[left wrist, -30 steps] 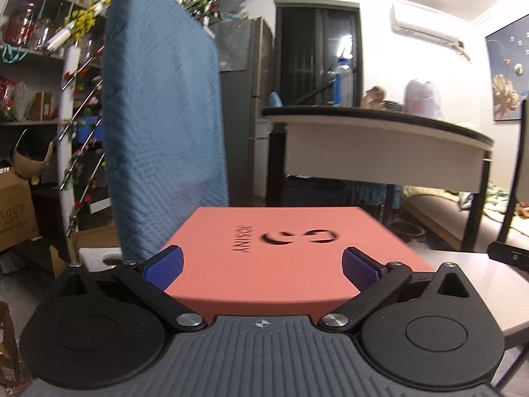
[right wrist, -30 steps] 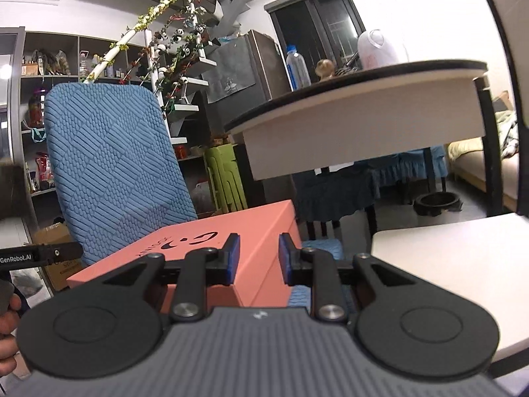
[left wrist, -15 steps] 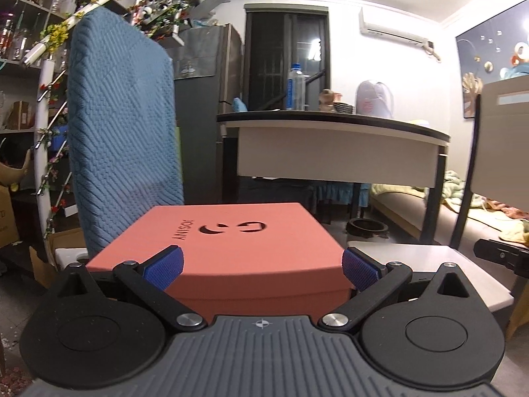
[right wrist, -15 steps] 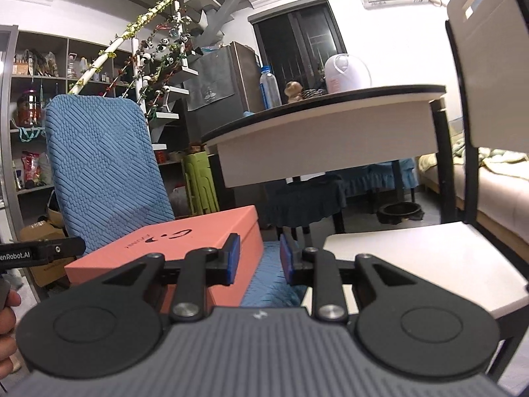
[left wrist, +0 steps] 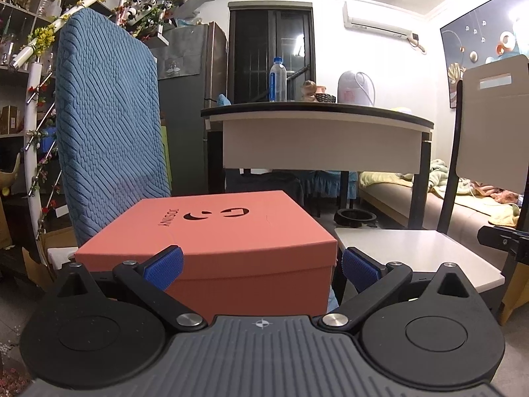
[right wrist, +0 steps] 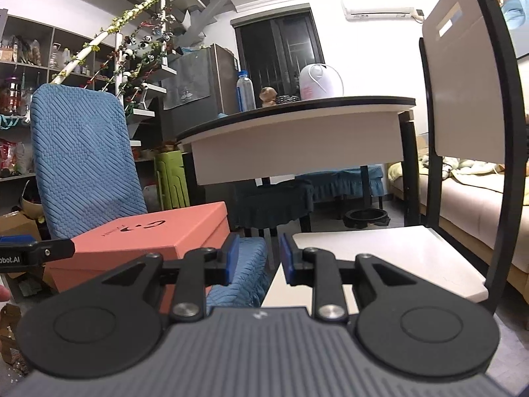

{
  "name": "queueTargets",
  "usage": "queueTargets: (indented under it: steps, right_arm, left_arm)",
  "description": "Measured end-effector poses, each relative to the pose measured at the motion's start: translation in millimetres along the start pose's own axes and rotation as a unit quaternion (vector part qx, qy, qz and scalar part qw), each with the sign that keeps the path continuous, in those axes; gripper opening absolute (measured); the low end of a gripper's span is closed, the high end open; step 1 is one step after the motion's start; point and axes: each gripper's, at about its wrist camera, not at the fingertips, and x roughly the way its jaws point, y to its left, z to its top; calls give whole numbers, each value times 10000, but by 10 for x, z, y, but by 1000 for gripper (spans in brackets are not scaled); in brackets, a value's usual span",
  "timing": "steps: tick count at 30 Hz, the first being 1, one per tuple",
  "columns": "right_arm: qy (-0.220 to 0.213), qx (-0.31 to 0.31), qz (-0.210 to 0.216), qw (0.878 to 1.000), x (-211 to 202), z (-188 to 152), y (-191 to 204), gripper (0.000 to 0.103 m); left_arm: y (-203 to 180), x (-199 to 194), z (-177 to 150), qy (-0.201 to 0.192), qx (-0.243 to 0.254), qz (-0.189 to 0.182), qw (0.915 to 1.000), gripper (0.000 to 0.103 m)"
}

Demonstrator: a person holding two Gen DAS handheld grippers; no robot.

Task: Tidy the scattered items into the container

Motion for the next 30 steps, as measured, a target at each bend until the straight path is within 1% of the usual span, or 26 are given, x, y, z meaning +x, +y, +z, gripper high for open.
queueTargets:
  steps: [2, 4, 6, 8, 12, 15, 18, 19, 22, 23, 27, 28, 29, 30]
  right_arm:
    - [-1, 15, -34, 10000, -18, -19, 2, 37]
    - [11, 8, -58, 10000, 9, -26, 15, 40]
    - [25, 15, -60, 10000, 32, -33, 28, 45]
    - [22, 5, -44, 10000, 34, -52, 38, 55]
    - [52, 28, 15, 10000, 26, -63, 50, 57]
    - [28, -41, 13, 10000, 2, -54, 68, 57]
    - [-19, -47, 28, 10000, -8, -33, 73, 59]
    - [-35, -49, 33, 10000, -12, -26, 75, 61]
    - [-82, -55, 47, 9999, -23, -5, 81, 73]
    - [-98, -57, 50, 9999, -27, 6, 84, 75]
    - [-151, -54, 19, 9999, -32, 25, 95, 77]
    - [-169, -47, 12, 9998, -36, 25, 96, 81]
    - [-187, -40, 4, 9998, -40, 25, 97, 90]
    - [-204, -33, -3, 9998, -44, 25, 98, 95]
  left_arm:
    - [10, 16, -5, 7, 16, 8, 10000, 103]
    - [15, 30, -11, 22, 41, 14, 10000, 103]
    - [11, 36, -16, 36, 73, 28, 10000, 103]
    - [14, 36, -24, 37, 78, 39, 10000, 103]
    - [35, 28, -29, 14, 29, 30, 10000, 103]
    - [43, 9, -29, -109, 55, 81, 9999, 103]
    - [58, 6, -14, -137, -1, 45, 9999, 103]
    - [59, 9, -9, -137, -14, 40, 9999, 103]
    - [67, 12, 11, -147, -59, 42, 9999, 103]
    - [71, 12, 18, -153, -73, 43, 9998, 103]
    - [84, 6, 44, -201, -100, 52, 9997, 103]
    - [85, 7, 46, -202, -102, 65, 9997, 103]
    - [87, 10, 46, -195, -104, 75, 9997, 103]
    - [91, 11, 43, -189, -105, 76, 9997, 103]
